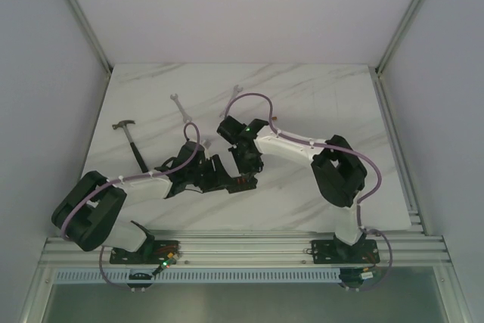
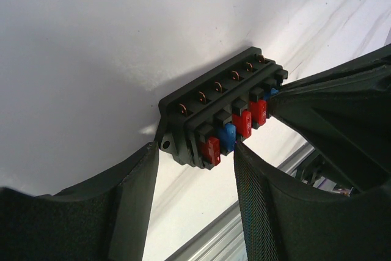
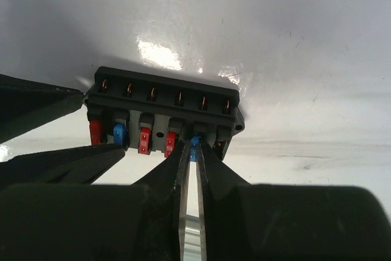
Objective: Snap on the fuse box
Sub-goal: Install the fuse at the fuse box base.
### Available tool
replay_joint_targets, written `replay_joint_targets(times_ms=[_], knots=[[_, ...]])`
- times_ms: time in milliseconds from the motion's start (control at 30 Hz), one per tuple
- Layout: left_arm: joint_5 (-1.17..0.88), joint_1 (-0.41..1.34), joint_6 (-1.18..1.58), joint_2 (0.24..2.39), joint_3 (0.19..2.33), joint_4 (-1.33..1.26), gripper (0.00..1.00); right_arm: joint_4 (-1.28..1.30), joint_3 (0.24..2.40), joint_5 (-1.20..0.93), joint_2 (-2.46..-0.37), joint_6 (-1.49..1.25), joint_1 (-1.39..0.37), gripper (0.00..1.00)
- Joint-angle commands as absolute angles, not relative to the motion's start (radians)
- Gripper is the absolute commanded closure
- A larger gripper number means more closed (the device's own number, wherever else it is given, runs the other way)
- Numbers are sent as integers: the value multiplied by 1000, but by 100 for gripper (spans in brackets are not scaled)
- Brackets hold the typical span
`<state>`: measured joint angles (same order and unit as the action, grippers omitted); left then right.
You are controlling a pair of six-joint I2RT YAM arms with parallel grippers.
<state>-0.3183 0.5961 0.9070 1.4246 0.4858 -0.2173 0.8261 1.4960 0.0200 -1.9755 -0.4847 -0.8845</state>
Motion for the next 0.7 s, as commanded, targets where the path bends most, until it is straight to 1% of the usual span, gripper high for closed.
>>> replay_joint_targets(times_ms=[0,133,267,433,567,667], knots=[[-267,598,900,1425,453,-144,40,672,1432,92,-1995,-481,-919,81],[-264,598,906,1422,451,-144,40,671,1427,135,-1901,-518,-939,72],[-265,598,908,1422,451,-143,40,658,1387,181,-1840,-559,-956,71],[-269,598,908,1422,456,-142,40,633,1350,197,-1814,-581,-966,75],[-270,598,910,1422,456,-143,40,636,1351,205,-1828,-597,-966,81],[-273,599,910,1422,456,-142,40,669,1356,238,-1839,-624,-966,83]])
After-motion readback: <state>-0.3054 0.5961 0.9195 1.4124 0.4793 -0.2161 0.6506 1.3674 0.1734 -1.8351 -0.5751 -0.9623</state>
